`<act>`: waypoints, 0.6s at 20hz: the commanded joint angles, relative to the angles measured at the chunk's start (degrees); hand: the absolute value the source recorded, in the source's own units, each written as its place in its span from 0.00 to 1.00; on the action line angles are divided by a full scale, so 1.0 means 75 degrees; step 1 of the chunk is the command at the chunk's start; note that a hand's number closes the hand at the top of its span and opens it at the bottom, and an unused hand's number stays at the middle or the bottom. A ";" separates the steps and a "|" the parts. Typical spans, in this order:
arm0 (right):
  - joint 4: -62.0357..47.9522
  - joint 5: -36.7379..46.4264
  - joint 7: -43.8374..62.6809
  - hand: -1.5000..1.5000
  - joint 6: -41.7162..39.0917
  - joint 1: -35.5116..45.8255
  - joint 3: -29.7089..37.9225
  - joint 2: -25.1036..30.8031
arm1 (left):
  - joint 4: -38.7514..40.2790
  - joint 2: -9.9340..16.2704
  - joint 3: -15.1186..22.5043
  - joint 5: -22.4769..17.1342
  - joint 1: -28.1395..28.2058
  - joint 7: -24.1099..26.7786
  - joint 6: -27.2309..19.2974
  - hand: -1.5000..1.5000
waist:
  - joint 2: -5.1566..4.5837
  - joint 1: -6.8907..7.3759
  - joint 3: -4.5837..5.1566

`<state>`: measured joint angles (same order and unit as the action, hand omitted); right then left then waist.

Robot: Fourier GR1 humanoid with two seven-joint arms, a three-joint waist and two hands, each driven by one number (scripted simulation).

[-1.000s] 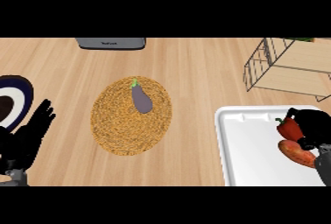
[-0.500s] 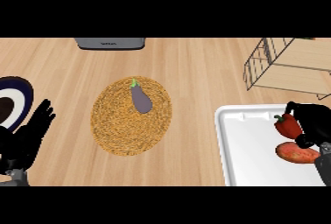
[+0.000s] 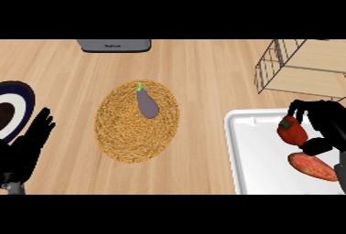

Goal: Pick the bell pepper from the tray and place it in the tiered shelf

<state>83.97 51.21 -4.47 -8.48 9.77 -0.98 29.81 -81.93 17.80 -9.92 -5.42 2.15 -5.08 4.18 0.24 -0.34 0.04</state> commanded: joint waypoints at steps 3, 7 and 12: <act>0.2091 -0.1802 0.0462 1.00 -0.1775 -0.0115 0.1201 0.0381 | 0.0114 -0.0075 0.0010 0.0114 0.0044 0.0066 -0.0010 0.50 | 0.0016 -0.0107 0.0005; 0.2871 -0.3587 0.0604 1.00 -0.2698 -0.0668 0.2505 0.0432 | 0.0051 0.0015 -0.0180 0.0040 0.0036 0.0039 -0.0051 0.50 | 0.0047 -0.0248 0.0004; 0.3237 -0.5492 0.1806 1.00 -0.3691 -0.0163 0.3909 0.0475 | 0.0470 -0.0003 -0.0250 0.0022 -0.0176 0.0249 0.0058 0.50 | 0.0007 -0.0128 0.0006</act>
<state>104.78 19.86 4.29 -30.59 7.91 21.30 32.71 -80.80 17.96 -11.07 -5.22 2.08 -4.62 4.51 0.45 -1.54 0.08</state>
